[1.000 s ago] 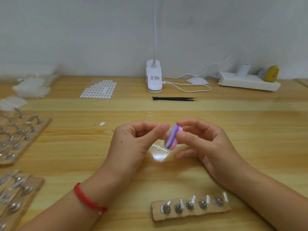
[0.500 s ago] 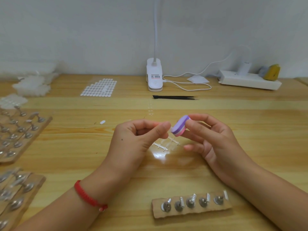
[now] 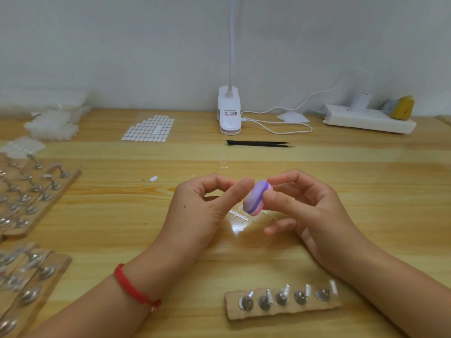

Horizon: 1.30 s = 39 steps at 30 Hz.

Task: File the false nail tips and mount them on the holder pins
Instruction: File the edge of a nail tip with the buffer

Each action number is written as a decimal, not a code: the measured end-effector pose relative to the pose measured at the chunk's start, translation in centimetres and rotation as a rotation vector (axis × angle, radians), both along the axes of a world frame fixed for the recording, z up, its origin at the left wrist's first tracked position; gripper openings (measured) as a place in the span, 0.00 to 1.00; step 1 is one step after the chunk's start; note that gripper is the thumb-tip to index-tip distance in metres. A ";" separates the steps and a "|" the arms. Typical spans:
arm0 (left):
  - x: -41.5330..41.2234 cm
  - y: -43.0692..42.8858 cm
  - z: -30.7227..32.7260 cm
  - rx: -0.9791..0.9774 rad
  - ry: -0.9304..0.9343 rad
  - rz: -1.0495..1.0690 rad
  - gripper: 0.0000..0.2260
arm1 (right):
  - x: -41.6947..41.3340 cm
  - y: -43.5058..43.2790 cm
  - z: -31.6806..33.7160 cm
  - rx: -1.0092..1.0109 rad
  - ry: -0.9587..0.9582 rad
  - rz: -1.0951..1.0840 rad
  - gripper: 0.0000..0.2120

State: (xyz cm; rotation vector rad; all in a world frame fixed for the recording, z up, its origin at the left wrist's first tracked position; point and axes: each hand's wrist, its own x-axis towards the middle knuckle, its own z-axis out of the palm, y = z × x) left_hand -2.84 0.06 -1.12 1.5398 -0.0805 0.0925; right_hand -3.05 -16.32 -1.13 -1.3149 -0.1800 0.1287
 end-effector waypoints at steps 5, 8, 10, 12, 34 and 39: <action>0.0 0.1 0.0 0.031 -0.021 -0.009 0.10 | 0.2 -0.3 0.1 0.059 0.033 -0.026 0.10; 0.0 0.1 -0.1 0.028 -0.016 -0.029 0.09 | 0.3 -0.4 -0.1 0.102 0.063 -0.059 0.11; 0.1 0.2 -0.2 0.022 -0.012 -0.046 0.09 | 0.4 -0.5 -0.1 0.120 0.072 -0.069 0.11; 0.0 0.2 -0.4 0.034 -0.002 -0.070 0.09 | 0.6 -0.6 -0.1 0.141 0.079 -0.073 0.09; 0.1 0.5 -0.5 0.039 -0.015 -0.010 0.11 | 0.4 -0.2 -0.3 -0.007 -0.046 -0.011 0.12; 0.3 0.5 -0.6 0.031 -0.033 -0.056 0.06 | 0.3 -0.3 -0.3 0.007 -0.047 0.002 0.09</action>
